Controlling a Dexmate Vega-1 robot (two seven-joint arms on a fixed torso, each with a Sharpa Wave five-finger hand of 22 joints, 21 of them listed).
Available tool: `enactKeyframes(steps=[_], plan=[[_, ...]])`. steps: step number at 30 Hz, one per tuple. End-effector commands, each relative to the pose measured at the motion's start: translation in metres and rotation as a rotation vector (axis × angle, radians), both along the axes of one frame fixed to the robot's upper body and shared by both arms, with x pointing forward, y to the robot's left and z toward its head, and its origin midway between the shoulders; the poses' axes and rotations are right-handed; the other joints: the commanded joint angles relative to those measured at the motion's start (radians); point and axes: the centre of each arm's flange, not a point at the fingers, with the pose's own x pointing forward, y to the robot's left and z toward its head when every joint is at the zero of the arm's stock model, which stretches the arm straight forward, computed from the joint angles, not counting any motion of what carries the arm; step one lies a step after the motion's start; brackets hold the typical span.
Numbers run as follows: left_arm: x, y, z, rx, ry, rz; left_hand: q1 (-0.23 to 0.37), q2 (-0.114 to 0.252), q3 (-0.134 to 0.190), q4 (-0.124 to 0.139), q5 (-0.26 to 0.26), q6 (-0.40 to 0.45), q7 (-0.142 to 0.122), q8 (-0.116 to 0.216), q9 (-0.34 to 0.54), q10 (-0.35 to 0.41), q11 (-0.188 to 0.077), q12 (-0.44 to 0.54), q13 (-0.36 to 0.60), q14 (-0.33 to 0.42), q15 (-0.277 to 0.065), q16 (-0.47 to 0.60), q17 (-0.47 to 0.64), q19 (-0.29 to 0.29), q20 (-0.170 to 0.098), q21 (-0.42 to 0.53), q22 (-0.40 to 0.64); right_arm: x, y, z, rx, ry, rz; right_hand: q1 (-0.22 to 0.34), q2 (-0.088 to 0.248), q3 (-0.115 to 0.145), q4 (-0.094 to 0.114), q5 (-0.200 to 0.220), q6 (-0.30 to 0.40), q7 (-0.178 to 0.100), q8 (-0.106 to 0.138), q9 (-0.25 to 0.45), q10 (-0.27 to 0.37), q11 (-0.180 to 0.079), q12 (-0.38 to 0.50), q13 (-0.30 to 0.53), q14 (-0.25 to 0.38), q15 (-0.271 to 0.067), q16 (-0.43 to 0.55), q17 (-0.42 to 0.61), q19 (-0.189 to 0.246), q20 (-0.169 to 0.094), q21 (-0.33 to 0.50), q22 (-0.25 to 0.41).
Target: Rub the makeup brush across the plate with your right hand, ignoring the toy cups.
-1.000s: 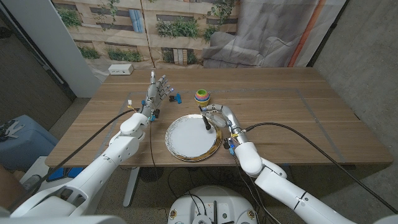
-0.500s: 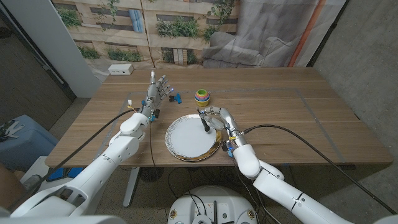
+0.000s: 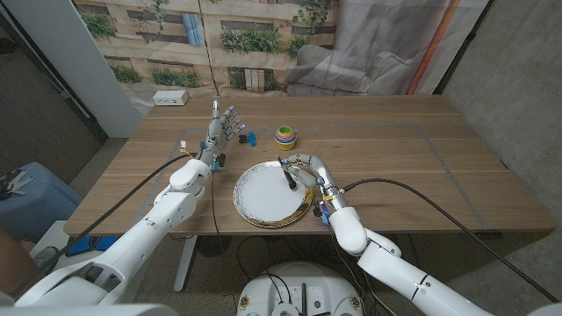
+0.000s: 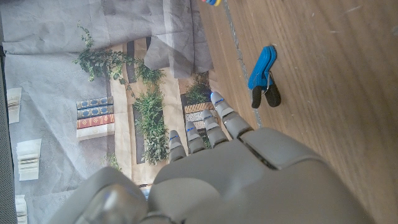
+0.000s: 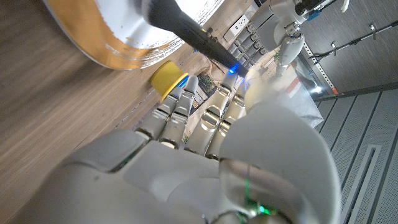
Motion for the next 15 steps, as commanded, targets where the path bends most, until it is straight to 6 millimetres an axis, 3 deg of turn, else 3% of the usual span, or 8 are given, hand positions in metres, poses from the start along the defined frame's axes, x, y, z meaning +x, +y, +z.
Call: enactKeyframes(steps=[1, 15], plan=[[0.0000, 0.0000, 0.0000, 0.000, 0.000, 0.000, -0.001, 0.014, -0.001, 0.007, 0.004, -0.001, -0.008, 0.008, 0.002, 0.001, -0.010, 0.007, 0.003, 0.009, -0.014, 0.004, 0.002, 0.008, 0.000, 0.006, 0.005, -0.0043, -0.0062, -0.0061, 0.008, 0.017, -0.015, 0.006, 0.005, -0.004, 0.001, 0.006, 0.019, -0.011, 0.005, 0.003, 0.005, 0.003, -0.002, 0.001, -0.005, -0.170, 0.006, 0.003, 0.000, -0.068, 0.001, 0.003], [0.0000, 0.0000, 0.0000, 0.000, 0.000, 0.000, -0.001, 0.014, -0.001, 0.007, 0.004, -0.001, -0.008, 0.008, 0.002, 0.000, -0.010, 0.007, 0.003, 0.008, -0.014, 0.004, 0.002, 0.008, 0.000, 0.007, 0.005, -0.0128, -0.0055, -0.0098, 0.009, 0.025, -0.008, 0.006, 0.006, -0.005, 0.001, 0.006, 0.022, -0.010, 0.003, 0.003, 0.006, 0.003, -0.002, 0.002, -0.005, -0.170, 0.006, 0.003, 0.000, -0.071, 0.002, 0.002]])
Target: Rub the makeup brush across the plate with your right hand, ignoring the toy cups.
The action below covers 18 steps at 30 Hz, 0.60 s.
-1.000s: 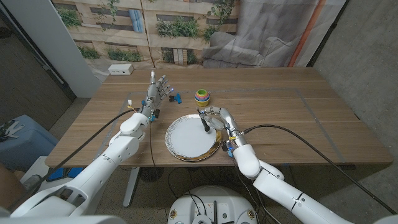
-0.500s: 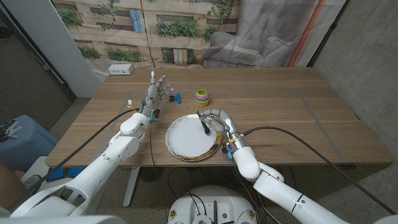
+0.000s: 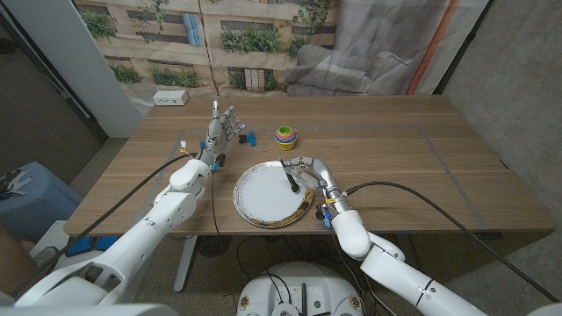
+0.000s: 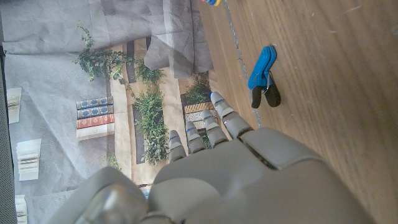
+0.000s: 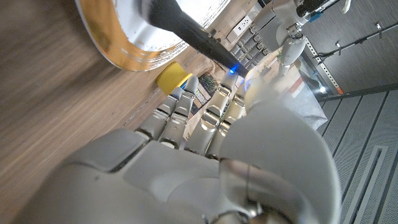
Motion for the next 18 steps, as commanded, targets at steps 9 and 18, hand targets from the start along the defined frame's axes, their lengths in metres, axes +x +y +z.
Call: enactKeyframes(steps=[9, 18], plan=[[0.000, 0.000, 0.000, 0.000, 0.000, 0.000, -0.001, 0.014, -0.001, 0.007, 0.004, -0.001, -0.008, 0.008, 0.002, 0.001, -0.012, 0.007, 0.003, 0.008, -0.014, 0.004, 0.002, 0.009, 0.001, 0.007, 0.005, -0.014, 0.000, -0.005, 0.011, 0.007, -0.003, 0.007, 0.005, -0.003, -0.002, 0.006, 0.023, -0.010, 0.004, 0.003, 0.006, 0.003, -0.002, 0.002, -0.006, -0.170, 0.006, 0.002, 0.001, -0.071, 0.003, 0.002], [0.000, 0.000, 0.000, 0.000, 0.000, 0.000, -0.001, 0.014, -0.001, 0.007, 0.004, -0.001, -0.008, 0.008, 0.002, 0.001, -0.012, 0.007, 0.003, 0.008, -0.013, 0.004, 0.002, 0.008, 0.000, 0.006, 0.005, -0.020, 0.000, -0.003, 0.003, 0.004, -0.011, 0.007, 0.005, -0.004, -0.003, 0.007, 0.024, -0.010, 0.003, 0.003, 0.007, 0.003, -0.002, 0.003, -0.006, -0.171, 0.006, 0.002, 0.000, -0.071, 0.004, 0.002]])
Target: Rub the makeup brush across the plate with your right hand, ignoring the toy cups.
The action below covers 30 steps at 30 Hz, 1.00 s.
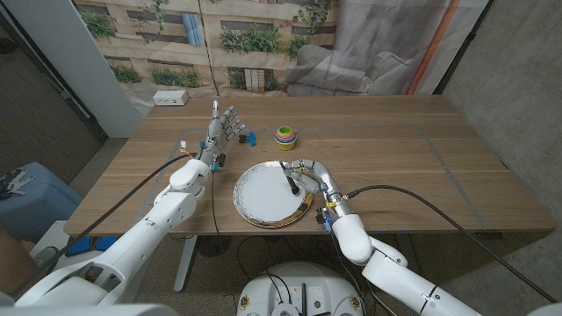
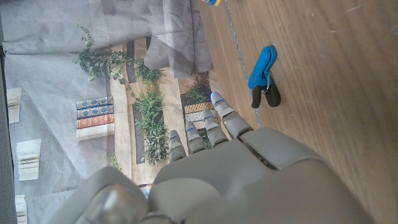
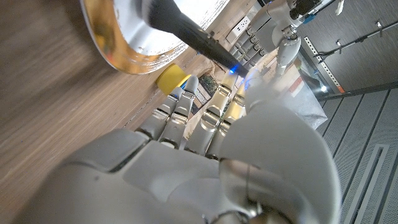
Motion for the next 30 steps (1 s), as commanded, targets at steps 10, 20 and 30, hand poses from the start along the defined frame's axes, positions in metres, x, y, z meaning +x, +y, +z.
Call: enactKeyframes(steps=[10, 20, 30], plan=[[0.000, 0.000, 0.000, 0.000, 0.000, 0.000, -0.001, 0.014, -0.001, 0.007, 0.004, -0.001, -0.008, 0.008, 0.002, 0.001, -0.011, 0.007, 0.003, 0.008, -0.013, 0.004, 0.002, 0.008, 0.001, 0.007, 0.005, -0.010, 0.001, -0.005, -0.024, 0.016, -0.014, 0.009, 0.006, -0.004, -0.003, 0.010, 0.021, -0.007, 0.000, 0.004, 0.006, 0.003, -0.002, 0.002, -0.006, -0.171, 0.007, 0.002, 0.000, -0.072, 0.003, 0.002], [0.000, 0.000, 0.000, 0.000, 0.000, 0.000, -0.001, 0.014, -0.001, 0.007, 0.004, -0.001, -0.008, 0.007, 0.002, 0.000, -0.011, 0.007, 0.003, 0.008, -0.013, 0.004, 0.002, 0.008, 0.000, 0.007, 0.005, -0.015, -0.002, -0.009, -0.019, 0.022, -0.036, 0.009, 0.006, -0.005, -0.003, 0.010, 0.023, -0.007, -0.002, 0.004, 0.006, 0.003, -0.002, 0.002, -0.006, -0.171, 0.007, 0.002, -0.001, -0.072, 0.003, 0.002], [0.000, 0.000, 0.000, 0.000, 0.000, 0.000, -0.001, 0.014, -0.001, 0.007, 0.004, -0.002, -0.008, 0.007, 0.002, 0.001, -0.011, 0.007, 0.003, 0.009, -0.013, 0.004, 0.002, 0.008, -0.001, 0.007, 0.005, -0.022, -0.003, -0.013, -0.018, 0.028, -0.052, 0.009, 0.005, -0.006, -0.003, 0.010, 0.023, -0.007, -0.003, 0.004, 0.006, 0.003, -0.002, 0.002, -0.006, -0.171, 0.007, 0.001, 0.000, -0.072, 0.004, 0.002]])
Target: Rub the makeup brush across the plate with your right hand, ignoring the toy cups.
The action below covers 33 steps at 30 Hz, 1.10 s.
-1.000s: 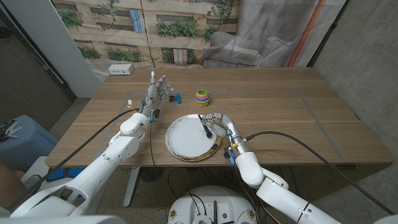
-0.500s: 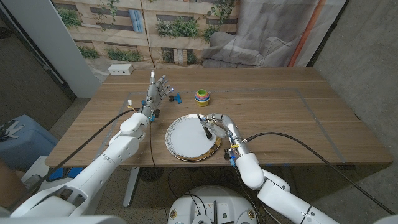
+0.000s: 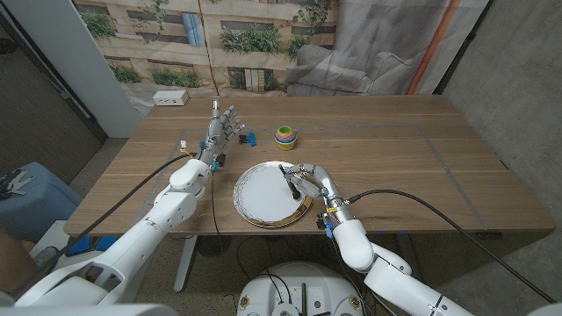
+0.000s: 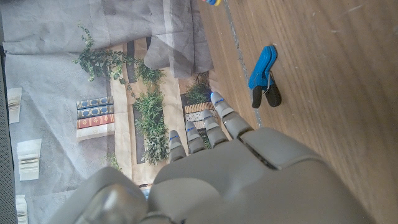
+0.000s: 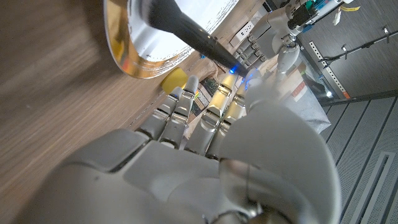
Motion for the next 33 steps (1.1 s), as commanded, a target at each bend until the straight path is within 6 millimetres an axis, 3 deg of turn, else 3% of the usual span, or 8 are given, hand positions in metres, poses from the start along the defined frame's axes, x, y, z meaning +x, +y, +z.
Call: enactKeyframes(steps=[1, 23, 33], plan=[[0.000, 0.000, 0.000, 0.000, 0.001, 0.000, -0.001, 0.014, -0.001, 0.007, 0.004, -0.001, -0.008, 0.007, 0.002, 0.001, -0.010, 0.007, 0.003, 0.009, -0.013, 0.004, 0.002, 0.008, 0.000, 0.007, 0.005, -0.008, -0.002, -0.004, 0.001, 0.008, -0.019, 0.009, 0.005, -0.002, 0.001, 0.006, 0.020, -0.010, 0.001, 0.003, 0.006, 0.003, -0.002, 0.003, -0.006, -0.171, 0.007, 0.001, 0.000, -0.072, 0.004, 0.002], [0.000, 0.000, 0.000, 0.000, 0.001, 0.000, -0.001, 0.014, -0.001, 0.007, 0.004, -0.002, -0.008, 0.007, 0.002, 0.001, -0.010, 0.007, 0.003, 0.008, -0.013, 0.004, 0.002, 0.009, 0.000, 0.007, 0.005, -0.021, -0.007, -0.007, 0.005, 0.018, -0.037, 0.010, 0.006, -0.003, 0.002, 0.007, 0.021, -0.010, -0.003, 0.003, 0.006, 0.004, -0.002, 0.003, -0.006, -0.171, 0.006, 0.001, 0.001, -0.072, 0.005, 0.002], [0.000, 0.000, 0.000, 0.000, 0.001, 0.000, -0.001, 0.014, -0.001, 0.007, 0.004, -0.001, -0.008, 0.008, 0.002, 0.001, -0.010, 0.007, 0.003, 0.008, -0.013, 0.004, 0.002, 0.008, 0.001, 0.007, 0.005, -0.018, -0.008, -0.007, -0.002, 0.022, -0.028, 0.009, 0.006, -0.002, 0.002, 0.007, 0.022, -0.010, -0.004, 0.003, 0.005, 0.004, -0.002, 0.003, -0.006, -0.171, 0.006, 0.001, 0.001, -0.073, 0.005, 0.002]])
